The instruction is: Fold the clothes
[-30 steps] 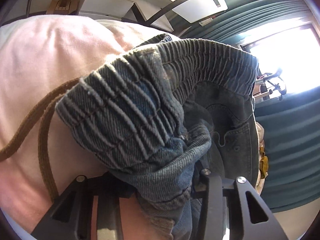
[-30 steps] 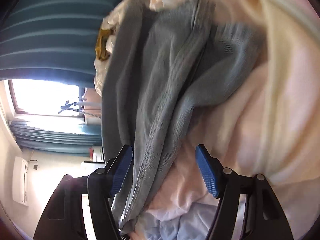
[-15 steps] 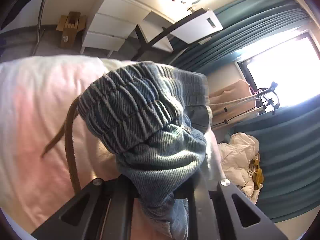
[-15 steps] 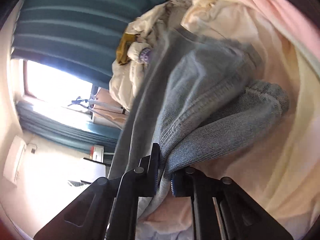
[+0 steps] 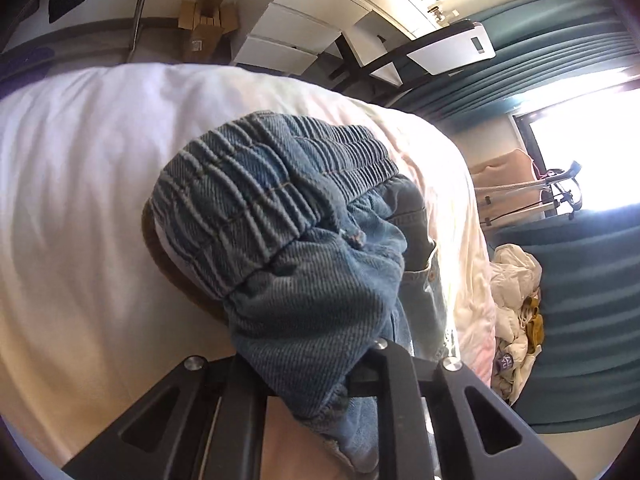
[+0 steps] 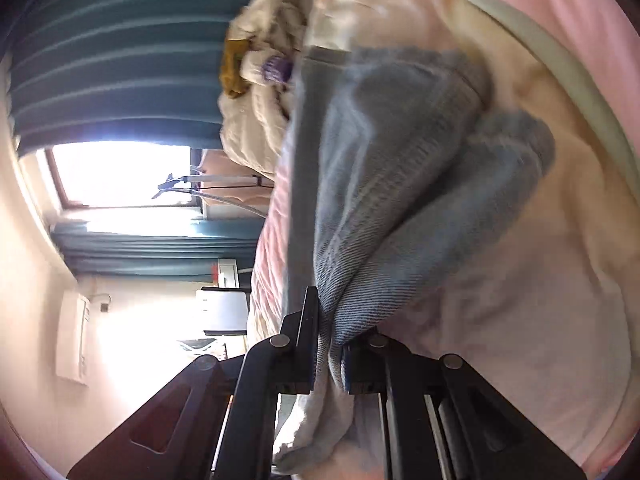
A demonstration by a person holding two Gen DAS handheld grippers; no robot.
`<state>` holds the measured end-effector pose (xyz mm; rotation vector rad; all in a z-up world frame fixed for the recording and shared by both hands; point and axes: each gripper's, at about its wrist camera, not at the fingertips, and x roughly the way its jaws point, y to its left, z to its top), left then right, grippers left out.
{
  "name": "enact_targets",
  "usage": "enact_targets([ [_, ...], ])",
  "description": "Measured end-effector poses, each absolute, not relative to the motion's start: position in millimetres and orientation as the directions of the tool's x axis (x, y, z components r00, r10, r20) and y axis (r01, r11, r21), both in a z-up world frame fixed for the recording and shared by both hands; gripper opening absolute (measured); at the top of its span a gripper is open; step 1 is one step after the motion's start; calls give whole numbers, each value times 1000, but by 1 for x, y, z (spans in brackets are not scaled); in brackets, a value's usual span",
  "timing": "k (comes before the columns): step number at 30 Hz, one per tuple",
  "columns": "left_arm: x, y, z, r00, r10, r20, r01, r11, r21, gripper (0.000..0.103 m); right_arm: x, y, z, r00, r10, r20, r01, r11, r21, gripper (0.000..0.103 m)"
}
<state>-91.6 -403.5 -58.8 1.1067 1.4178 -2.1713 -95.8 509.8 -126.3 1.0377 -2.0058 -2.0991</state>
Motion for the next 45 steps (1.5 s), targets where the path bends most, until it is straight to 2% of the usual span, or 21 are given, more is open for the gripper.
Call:
enact_targets([
  [2, -90, -399, -59, -669, 151, -727, 597, -474, -648, 14, -98, 513, -135, -764, -492, -418, -416, -121, 901, 8],
  [5, -86, -391, -54, -647, 149, -748, 591, -522, -615, 21, -95, 518, -145, -763, -488, -424, -449, -72, 891, 13],
  [7, -77, -385, -43, -647, 129, -751, 581, -554, -596, 34, -90, 525, -149, -775, -461, -432, -469, -38, 883, 15],
  [8, -72, -380, -37, -650, 113, -751, 574, -574, -583, 38, -85, 530, -152, -780, -445, -439, -479, -26, 877, 20],
  [9, -66, -376, -32, -649, 98, -755, 569, -595, -567, 47, -79, 535, -153, -785, -425, -450, -490, -17, 872, 25],
  [10, -61, -372, -27, -648, 83, -757, 564, -616, -550, 49, -74, 540, -153, -793, -406, -454, -494, -8, 870, 26],
  [14, -43, -348, -3, -643, -9, -766, 534, -722, -439, 49, -50, 560, -145, -838, -323, -440, -469, 13, 883, 28],
  [16, -36, -332, 10, -670, -10, -742, 487, -761, -429, 49, -41, 567, -138, -858, -291, -424, -447, 15, 894, 31],
  [20, -39, -291, 29, -691, 20, -723, 390, -832, -395, 49, -39, 572, -129, -880, -262, -396, -414, 17, 910, 32],
  [23, -46, -256, 37, -713, 81, -696, 294, -866, -403, 49, -38, 570, -137, -880, -281, -382, -411, 50, 910, 32],
  [28, -70, -182, 38, -705, 128, -697, 180, -919, -351, 49, -39, 570, -156, -874, -309, -376, -426, 113, 898, 32],
  [32, -86, -123, 30, -697, 221, -682, 84, -920, -383, 49, -43, 568, -169, -855, -331, -399, -457, 121, 881, 32],
  [35, -92, -83, 20, -704, 247, -666, 25, -929, -370, 49, -56, 570, -168, -839, -330, -434, -476, 58, 877, 32],
  [39, -98, -51, -9, -688, 362, -629, -30, -880, -474, 49, -77, 577, -152, -801, -266, -537, -518, -141, 843, 31],
  [41, -102, -40, -25, -662, 374, -650, -36, -882, -470, 49, -85, 580, -145, -788, -224, -574, -531, -226, 817, 29],
  [43, -105, -33, -36, -636, 372, -676, -56, -896, -441, 49, -89, 582, -139, -800, -184, -571, -517, -272, 812, 27],
  [45, -106, -34, -41, -632, 360, -687, -54, -904, -424, 49, -92, 582, -133, -821, -163, -548, -488, -298, 820, 17],
])
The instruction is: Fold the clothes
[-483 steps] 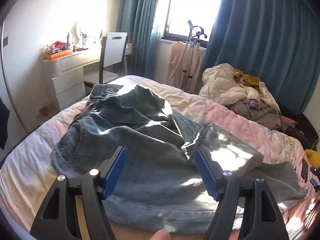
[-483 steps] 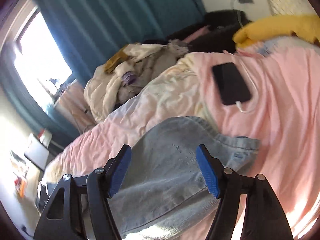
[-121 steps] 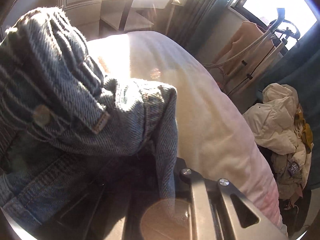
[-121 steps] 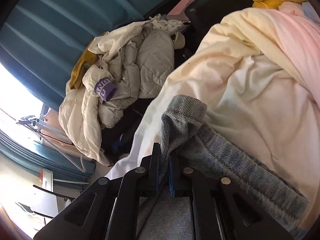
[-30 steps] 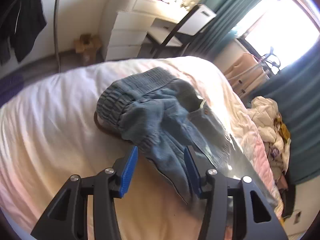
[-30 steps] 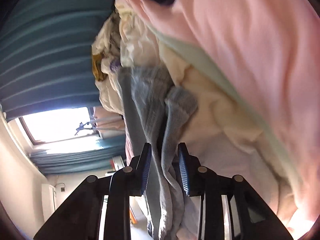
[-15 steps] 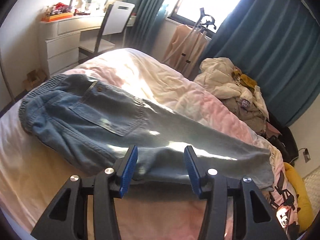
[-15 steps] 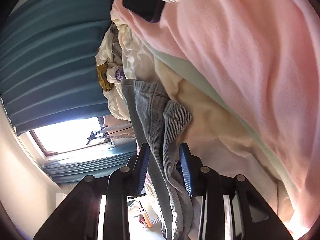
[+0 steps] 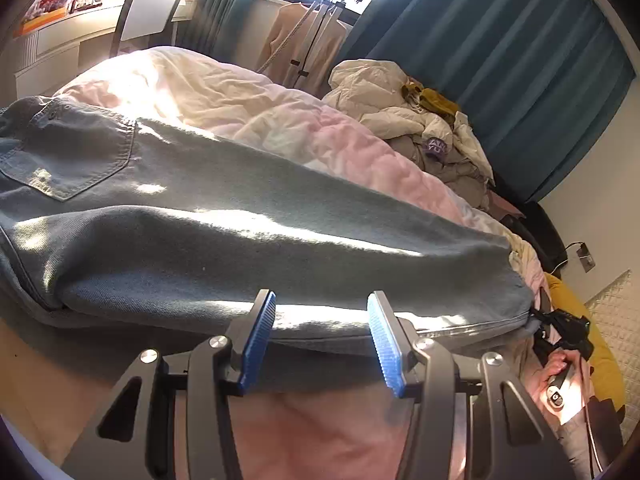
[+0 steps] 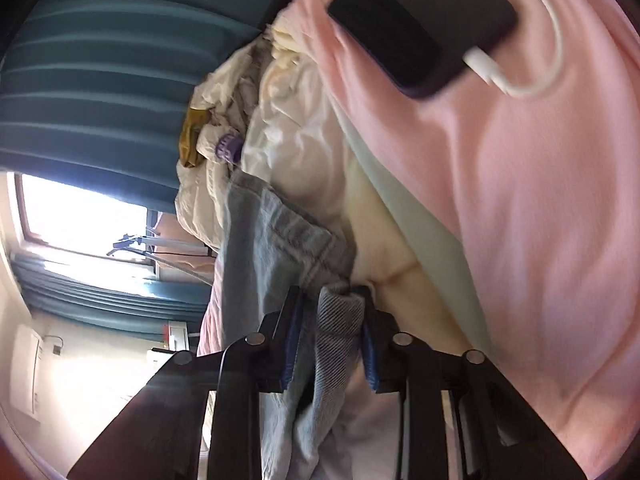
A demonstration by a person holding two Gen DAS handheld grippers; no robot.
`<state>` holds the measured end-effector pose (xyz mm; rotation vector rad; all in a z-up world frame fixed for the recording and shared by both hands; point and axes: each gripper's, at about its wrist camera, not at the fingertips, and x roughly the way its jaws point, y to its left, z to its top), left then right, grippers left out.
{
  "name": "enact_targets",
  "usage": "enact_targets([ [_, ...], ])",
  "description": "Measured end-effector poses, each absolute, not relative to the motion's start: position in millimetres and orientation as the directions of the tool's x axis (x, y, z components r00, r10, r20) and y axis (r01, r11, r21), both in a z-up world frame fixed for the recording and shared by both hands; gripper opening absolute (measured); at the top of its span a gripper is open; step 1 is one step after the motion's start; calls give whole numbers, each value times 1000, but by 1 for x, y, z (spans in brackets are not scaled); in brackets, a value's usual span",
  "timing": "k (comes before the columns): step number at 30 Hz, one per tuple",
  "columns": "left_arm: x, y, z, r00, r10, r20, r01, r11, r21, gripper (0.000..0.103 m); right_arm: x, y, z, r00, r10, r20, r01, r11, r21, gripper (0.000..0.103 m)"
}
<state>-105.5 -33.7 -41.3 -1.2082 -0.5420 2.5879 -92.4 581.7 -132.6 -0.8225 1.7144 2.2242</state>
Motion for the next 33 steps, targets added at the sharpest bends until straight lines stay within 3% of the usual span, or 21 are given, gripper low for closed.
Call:
enact_targets([
  [5, -105, -47, -49, -634, 371, -679, -27, -888, -460, 49, -95, 568, -93, -862, -89, -499, -413, -450, 792, 13],
  [8, -103, -56, -49, -641, 367, -674, -12, -883, -469, 49, -93, 562, -73, -855, -34, -518, -424, -530, 735, 11],
  [13, -97, -61, -45, -654, 353, -669, -3, -886, -465, 49, -86, 568, -101, -703, -50, -709, -615, -460, 641, 13],
  [16, -94, -55, -44, -660, 330, -675, -15, -904, -427, 49, -69, 576, -101, -720, -49, -692, -621, -399, 675, 15],
  [22, -93, -36, -49, -647, 308, -697, -61, -933, -355, 49, -51, 562, -51, -805, 85, -587, -532, -541, 652, 17],
  [24, -95, -35, -53, -637, 303, -709, -57, -936, -348, 49, -58, 555, -44, -815, 61, -576, -500, -578, 645, 22],
  [28, -97, -33, -60, -622, 294, -725, -42, -938, -344, 49, -84, 546, -79, -754, -172, -634, -487, -501, 715, 38],
  [30, -97, -32, -61, -621, 291, -728, -39, -939, -342, 49, -85, 546, -105, -707, -241, -664, -555, -393, 733, 39],
  [33, -98, -32, -62, -619, 292, -729, -35, -938, -345, 49, -95, 549, -124, -719, -291, -631, -554, -306, 774, 39],
])
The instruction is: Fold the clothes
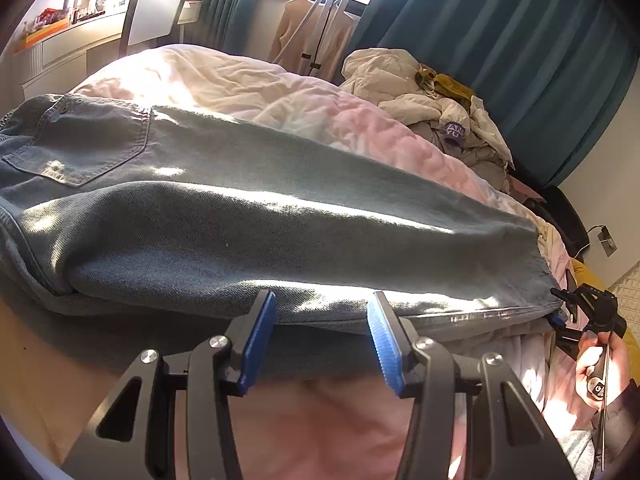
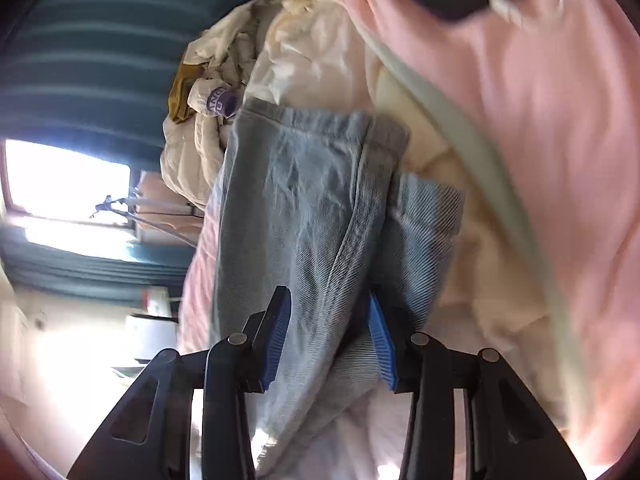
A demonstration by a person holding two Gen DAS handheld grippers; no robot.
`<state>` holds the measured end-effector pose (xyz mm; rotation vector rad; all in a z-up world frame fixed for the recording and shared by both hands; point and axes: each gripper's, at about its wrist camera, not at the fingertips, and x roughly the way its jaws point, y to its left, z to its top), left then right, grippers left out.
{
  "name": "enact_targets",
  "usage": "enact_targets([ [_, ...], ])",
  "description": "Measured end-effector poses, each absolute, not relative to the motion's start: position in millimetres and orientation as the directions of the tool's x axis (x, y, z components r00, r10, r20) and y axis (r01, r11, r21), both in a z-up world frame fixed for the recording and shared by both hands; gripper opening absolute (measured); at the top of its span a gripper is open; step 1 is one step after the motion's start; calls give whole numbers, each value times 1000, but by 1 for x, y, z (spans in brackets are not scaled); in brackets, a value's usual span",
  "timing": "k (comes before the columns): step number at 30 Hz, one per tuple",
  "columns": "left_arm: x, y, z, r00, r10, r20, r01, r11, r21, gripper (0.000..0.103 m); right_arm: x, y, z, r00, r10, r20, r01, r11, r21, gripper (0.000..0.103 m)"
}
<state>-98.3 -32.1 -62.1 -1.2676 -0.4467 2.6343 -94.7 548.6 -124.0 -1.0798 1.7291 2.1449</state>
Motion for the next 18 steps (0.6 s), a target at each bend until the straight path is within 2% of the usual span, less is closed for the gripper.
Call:
enact_targets([
  [5, -102, -35, -64, -618, 308, -724, -35, -930, -365, 49, -104, 561, -130, -741, -237, -628, -558, -302, 773, 39],
  [6, -102, -35, -64, -619, 306, -723, -34, -930, -365, 49, -102, 561, -130, -748, -229, -623, -554, -301, 776, 32],
  [7, -103, -35, -64, -618, 306, -724, -33, -931, -365, 49, -100, 560, -128, -749, -215, -627, -554, -315, 771, 13],
  [8, -104, -35, -64, -618, 305, -725, -31, -931, -365, 49, -99, 557, -125, -748, -199, -633, -555, -335, 761, 8],
  [14, -102, -35, -64, -620, 302, -724, -36, -933, -358, 49, -76, 546, -86, -836, -99, -540, -462, -403, 790, 3],
  [18, -101, -39, -63, -624, 301, -721, -25, -930, -367, 49, -56, 540, -78, -818, -46, -573, -508, -407, 759, 2],
])
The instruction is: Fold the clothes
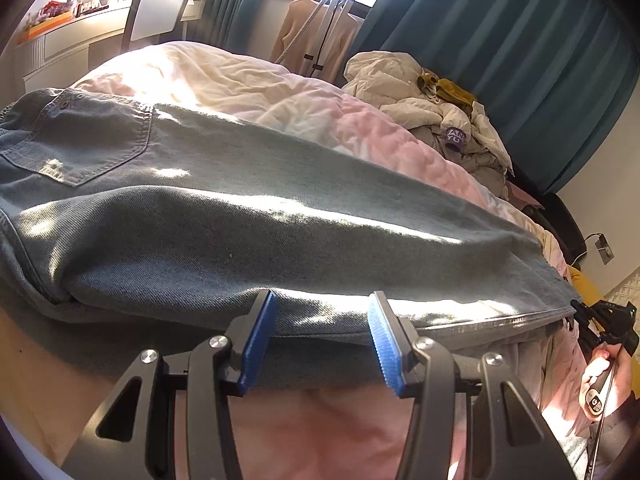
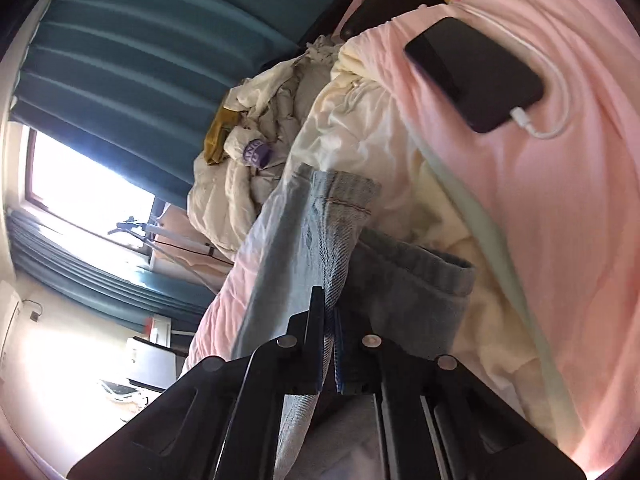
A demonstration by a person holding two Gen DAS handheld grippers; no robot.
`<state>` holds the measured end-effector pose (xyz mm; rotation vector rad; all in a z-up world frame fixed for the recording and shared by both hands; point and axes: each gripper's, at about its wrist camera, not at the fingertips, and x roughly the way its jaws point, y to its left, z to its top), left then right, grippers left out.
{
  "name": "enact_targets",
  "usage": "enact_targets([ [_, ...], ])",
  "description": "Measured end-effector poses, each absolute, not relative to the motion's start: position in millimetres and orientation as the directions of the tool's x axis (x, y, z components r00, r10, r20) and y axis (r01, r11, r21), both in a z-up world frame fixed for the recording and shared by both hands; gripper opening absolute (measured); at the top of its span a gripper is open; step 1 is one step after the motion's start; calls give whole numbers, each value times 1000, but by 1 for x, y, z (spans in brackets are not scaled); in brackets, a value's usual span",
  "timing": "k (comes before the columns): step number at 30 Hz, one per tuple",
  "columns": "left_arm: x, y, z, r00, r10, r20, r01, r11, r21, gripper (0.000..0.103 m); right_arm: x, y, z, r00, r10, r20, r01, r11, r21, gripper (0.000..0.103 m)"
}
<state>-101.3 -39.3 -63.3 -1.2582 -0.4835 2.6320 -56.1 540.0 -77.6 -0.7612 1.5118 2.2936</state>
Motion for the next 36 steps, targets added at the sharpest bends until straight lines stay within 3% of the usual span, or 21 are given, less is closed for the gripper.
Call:
enact_targets([
  [11, -102, -41, -66, -619, 292, -729, -13, -932, -363, 49, -40, 546, -120, -760, -130, -637, -610, -195, 768, 4],
  [14, -101, -42, -65, -620, 289, -729, -9, -932, -361, 49, -34, 546, -116, -729, -100, -677, -651, -205, 731, 11],
  [15, -101, -42, -65, -622, 284, -730, -8, -934, -357, 49, -30, 546, -115, -719, -86, -689, -666, -198, 719, 24],
  [16, -101, -42, -65, -625, 272, -732, -6, -939, -344, 49, -28, 546, -117, -713, -83, -696, -675, -186, 714, 47],
  [18, -102, -41, -65, -629, 213, -748, 17, -958, -287, 49, -27, 547, -121, -709, -87, -700, -683, -165, 712, 63],
  [22, -105, -46, -68, -629, 164, -760, 44, -968, -246, 49, -38, 548, -133, -730, -127, -671, -654, -151, 741, 63],
  [28, -116, -41, -87, -570, 125, -812, 59, -979, -193, 49, -67, 549, -127, -736, -74, -673, -643, -233, 730, 62],
  [34, -113, -39, -88, -569, 112, -815, 55, -983, -174, 49, -72, 554, -114, -843, -127, -523, -486, -237, 841, 63],
  [36, -115, -41, -89, -567, 119, -815, 69, -979, -191, 49, -71, 555, -109, -846, -141, -514, -470, -261, 844, 63],
])
